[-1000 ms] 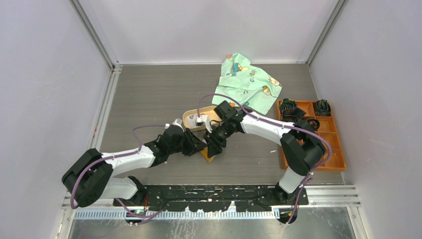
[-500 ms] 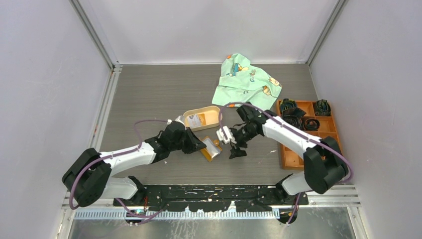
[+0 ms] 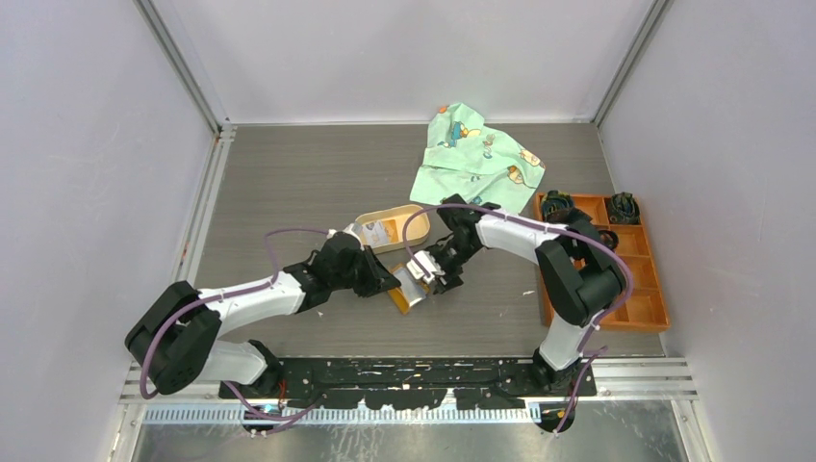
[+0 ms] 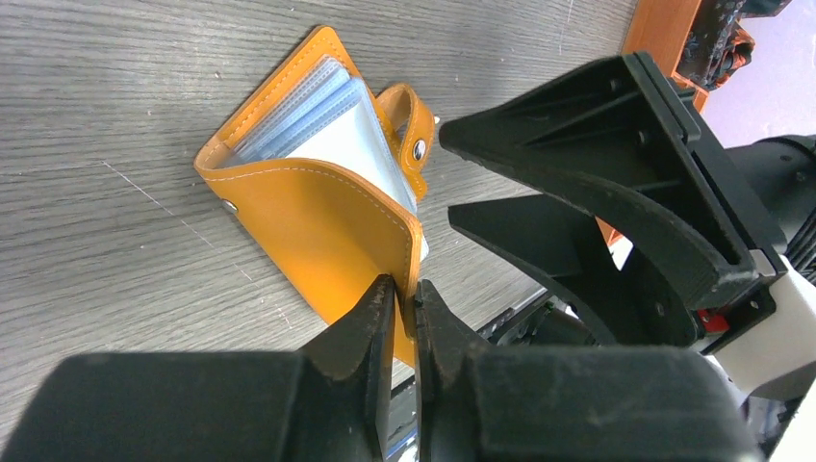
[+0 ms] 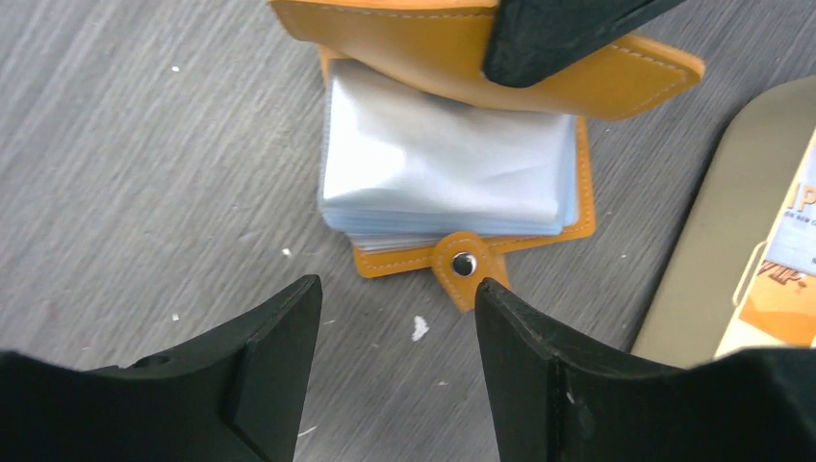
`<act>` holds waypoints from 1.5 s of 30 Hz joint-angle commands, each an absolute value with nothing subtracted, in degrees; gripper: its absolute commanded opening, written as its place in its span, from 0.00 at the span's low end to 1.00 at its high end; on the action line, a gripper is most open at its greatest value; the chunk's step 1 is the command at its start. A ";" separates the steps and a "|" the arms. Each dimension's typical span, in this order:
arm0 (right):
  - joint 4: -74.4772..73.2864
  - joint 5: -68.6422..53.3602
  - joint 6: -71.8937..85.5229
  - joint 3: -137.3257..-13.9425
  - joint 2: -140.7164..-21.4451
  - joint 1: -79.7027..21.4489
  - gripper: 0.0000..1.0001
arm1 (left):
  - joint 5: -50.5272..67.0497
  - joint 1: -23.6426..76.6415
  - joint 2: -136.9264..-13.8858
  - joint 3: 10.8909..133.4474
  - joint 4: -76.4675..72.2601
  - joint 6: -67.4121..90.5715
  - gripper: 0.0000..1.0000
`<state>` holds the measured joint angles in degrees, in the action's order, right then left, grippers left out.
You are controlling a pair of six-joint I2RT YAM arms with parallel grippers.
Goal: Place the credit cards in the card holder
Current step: Close the card holder at the center of the board.
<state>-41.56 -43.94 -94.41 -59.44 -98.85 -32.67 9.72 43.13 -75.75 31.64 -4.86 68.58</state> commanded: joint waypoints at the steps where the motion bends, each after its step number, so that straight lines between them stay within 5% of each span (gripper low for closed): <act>1: -38.60 -44.01 -94.40 -62.73 -100.47 -34.06 0.65 | 10.32 43.29 -76.06 31.41 -2.90 67.06 0.12; 22: -30.79 -39.53 -84.10 -63.99 -102.71 -36.16 0.38 | 10.59 42.97 -76.90 31.01 -4.36 67.82 0.12; 45: -20.30 -37.90 -69.11 -58.74 -97.91 -33.41 0.45 | 11.16 42.28 -78.00 31.36 -5.00 67.87 0.12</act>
